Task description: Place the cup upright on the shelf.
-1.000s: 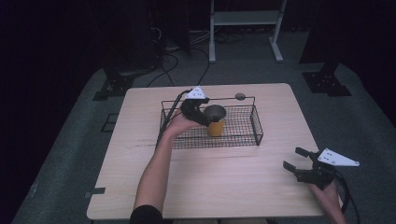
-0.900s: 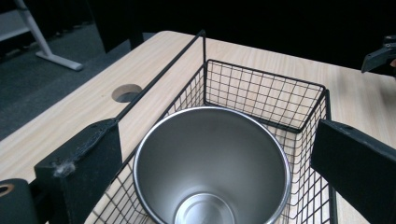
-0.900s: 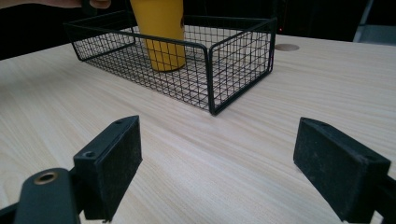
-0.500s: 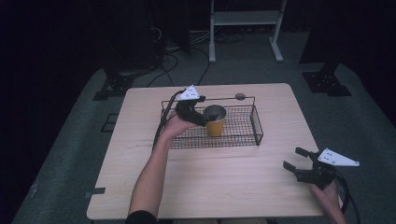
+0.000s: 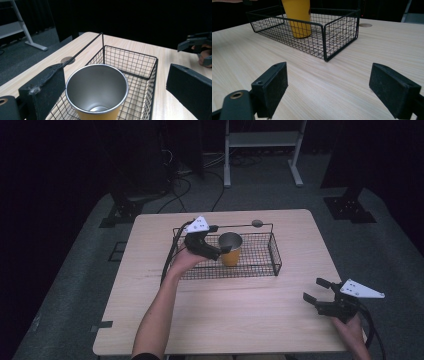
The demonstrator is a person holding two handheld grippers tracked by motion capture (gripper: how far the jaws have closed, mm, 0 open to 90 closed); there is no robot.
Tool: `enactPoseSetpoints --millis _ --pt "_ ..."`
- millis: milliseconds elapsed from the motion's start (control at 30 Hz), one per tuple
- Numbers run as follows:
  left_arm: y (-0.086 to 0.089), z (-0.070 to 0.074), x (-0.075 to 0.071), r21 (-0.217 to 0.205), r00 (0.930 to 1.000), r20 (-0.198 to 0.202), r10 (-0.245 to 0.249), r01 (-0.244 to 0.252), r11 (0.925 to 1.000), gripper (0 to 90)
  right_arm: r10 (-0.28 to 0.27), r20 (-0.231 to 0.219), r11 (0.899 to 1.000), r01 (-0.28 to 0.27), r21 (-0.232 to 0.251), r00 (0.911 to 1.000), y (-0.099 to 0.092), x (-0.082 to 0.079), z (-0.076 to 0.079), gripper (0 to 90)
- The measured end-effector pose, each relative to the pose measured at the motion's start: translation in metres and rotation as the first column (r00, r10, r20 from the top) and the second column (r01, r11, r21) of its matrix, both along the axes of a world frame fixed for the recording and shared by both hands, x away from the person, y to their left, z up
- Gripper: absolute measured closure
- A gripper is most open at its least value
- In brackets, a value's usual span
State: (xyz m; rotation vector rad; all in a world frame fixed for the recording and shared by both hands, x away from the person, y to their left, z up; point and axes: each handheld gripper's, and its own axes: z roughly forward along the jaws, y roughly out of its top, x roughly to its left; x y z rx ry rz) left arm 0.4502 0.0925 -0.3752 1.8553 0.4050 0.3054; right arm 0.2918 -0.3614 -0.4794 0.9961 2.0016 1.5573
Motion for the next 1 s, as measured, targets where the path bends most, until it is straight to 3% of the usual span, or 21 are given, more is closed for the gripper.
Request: enactPoseSetpoints --millis 1000 --pt "0.014 -0.007 -0.047 -0.040 0.9988 0.036 -0.031 0.033 0.9987 1.6 0.000 0.000 1.000 0.000 -0.004 1.0000 0.001 0.000 0.000 14.3"
